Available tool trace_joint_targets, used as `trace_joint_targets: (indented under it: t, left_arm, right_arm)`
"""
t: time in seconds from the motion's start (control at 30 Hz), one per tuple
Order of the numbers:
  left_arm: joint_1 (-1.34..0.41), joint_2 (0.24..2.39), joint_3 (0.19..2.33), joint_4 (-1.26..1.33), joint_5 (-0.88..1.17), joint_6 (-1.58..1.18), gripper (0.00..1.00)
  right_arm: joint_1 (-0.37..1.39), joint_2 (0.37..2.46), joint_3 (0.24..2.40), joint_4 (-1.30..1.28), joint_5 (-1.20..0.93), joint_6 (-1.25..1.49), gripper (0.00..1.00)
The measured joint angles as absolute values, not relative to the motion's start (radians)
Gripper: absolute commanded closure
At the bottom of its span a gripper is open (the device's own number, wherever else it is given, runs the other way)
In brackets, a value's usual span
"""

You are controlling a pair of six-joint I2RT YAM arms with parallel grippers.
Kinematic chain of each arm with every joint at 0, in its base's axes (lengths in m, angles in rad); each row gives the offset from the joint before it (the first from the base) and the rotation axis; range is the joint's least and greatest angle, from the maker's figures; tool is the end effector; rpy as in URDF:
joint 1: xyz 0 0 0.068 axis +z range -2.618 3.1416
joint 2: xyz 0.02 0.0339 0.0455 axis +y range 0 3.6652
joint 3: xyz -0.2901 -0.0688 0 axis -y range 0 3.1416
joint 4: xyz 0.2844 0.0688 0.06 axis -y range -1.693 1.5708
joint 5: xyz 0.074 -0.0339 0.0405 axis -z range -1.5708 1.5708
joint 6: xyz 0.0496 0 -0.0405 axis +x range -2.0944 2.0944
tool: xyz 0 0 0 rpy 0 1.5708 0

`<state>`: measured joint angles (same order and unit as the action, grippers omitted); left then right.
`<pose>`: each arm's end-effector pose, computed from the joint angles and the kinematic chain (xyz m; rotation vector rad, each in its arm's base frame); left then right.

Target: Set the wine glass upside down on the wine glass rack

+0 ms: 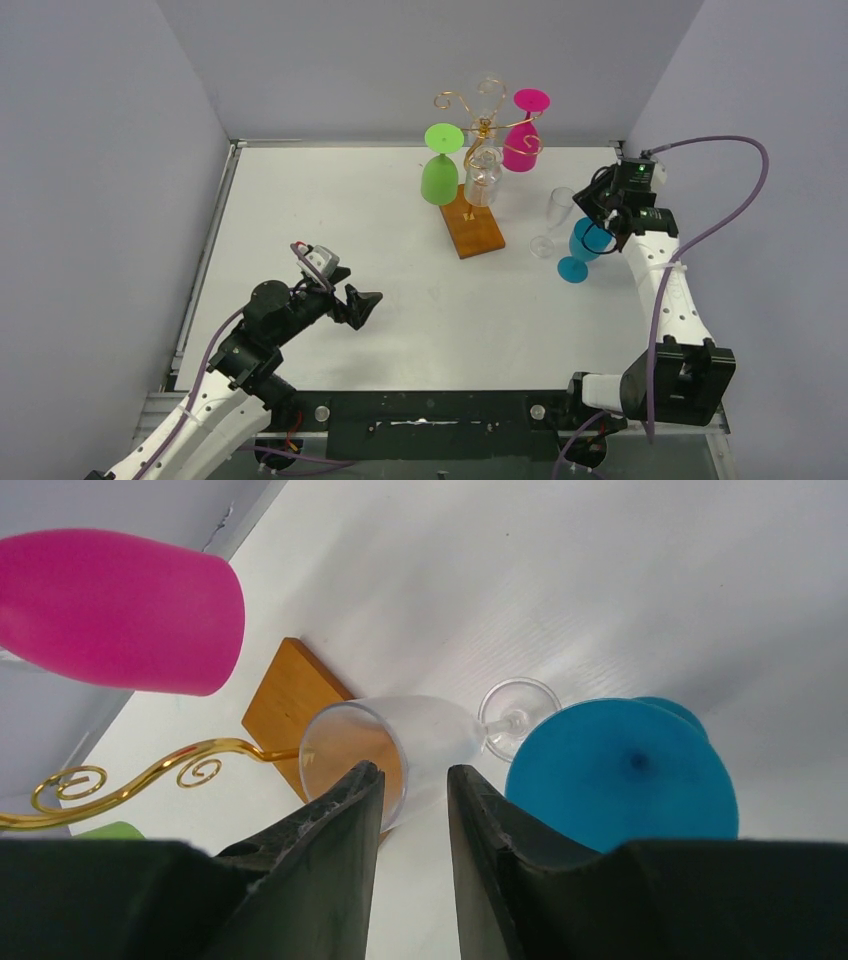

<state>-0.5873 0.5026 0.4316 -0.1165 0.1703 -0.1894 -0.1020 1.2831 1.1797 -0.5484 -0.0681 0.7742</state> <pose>0.1406 -0.1037 0.2700 0.4822 1.7454 -0.7091 0.3236 -0.0297 0.3471 0.9231 2.0602 0.4410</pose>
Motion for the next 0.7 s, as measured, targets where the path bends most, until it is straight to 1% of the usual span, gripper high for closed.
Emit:
trace_joint_targets:
  t: [0.27,0.43,0.57,0.7]
  left_arm:
    - [-0.587,0.505,0.432,-0.117,0.18,-0.189,0.02]
    - [-0.587,0.503,0.432,-0.117,0.183,-0.189,0.02]
    - [-0.587,0.503,0.432,-0.117,0.184,-0.189,0.02]
    - [-0.587,0.506,0.432,-0.117,0.187,-0.189,0.02]
  right_arm:
    - [-0.057,1.312,1.179,-0.522,-0.062,0.714,0.7]
    - [-0.042,1.348,1.18,-0.523,-0.02,0.665,0.71]
    - [-0.018,1.357,1.182,-0.525,0.014,0.633,0.76]
    - [-0.007,1.357,1.187,-0.529,0.038,0.603,0.85]
